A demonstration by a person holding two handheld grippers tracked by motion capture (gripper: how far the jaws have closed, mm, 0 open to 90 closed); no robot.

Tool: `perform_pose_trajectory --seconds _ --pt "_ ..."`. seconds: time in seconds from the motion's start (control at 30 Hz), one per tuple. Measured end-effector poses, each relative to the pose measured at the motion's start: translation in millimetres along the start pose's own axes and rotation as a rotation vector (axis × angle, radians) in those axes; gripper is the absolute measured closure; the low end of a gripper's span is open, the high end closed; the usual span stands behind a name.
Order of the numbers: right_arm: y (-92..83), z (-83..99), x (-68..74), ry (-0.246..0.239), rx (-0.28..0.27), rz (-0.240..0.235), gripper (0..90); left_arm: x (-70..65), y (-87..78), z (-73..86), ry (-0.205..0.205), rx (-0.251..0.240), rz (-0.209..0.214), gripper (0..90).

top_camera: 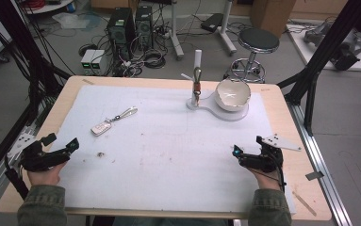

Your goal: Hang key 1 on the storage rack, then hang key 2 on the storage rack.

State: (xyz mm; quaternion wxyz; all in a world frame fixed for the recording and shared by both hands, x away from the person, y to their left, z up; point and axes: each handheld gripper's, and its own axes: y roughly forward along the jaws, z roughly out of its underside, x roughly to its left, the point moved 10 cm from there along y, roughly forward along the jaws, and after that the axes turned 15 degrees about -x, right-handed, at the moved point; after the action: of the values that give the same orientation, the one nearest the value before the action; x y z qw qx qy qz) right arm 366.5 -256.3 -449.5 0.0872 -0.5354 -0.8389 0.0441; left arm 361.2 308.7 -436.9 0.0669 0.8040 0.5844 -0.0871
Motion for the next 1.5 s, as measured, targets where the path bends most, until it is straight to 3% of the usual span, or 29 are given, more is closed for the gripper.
perform_pose_trajectory --seconds 0.23,0.53,0.83,1.1,1.3,1.5 --pt "-6.7 -0.8 -2.9 -0.013 -0.026 0.022 0.6 -1.6 4.1 4.6 -0.002 0.037 0.011 1.7" --pt "-11.4 -3.8 -2.5 -0.017 -0.049 0.018 0.5 -15.3 16.2 4.2 0.047 0.094 0.062 1.7" --pt "-16.5 -3.0 -2.7 -0.017 -0.050 0.024 0.5 -27.9 36.6 12.9 0.092 0.191 0.119 1.7" --pt "-18.0 -2.2 -2.6 -0.023 -0.052 0.027 0.5 -32.1 56.3 17.1 0.120 0.238 0.148 1.7" --pt "-18.9 -1.1 -3.7 -0.022 -0.051 0.029 0.6 -37.2 73.7 27.2 0.142 0.304 0.177 1.7" --pt "-19.1 -1.1 -4.5 -0.028 -0.053 0.030 0.6 -42.5 87.3 25.8 0.164 0.332 0.195 1.7"
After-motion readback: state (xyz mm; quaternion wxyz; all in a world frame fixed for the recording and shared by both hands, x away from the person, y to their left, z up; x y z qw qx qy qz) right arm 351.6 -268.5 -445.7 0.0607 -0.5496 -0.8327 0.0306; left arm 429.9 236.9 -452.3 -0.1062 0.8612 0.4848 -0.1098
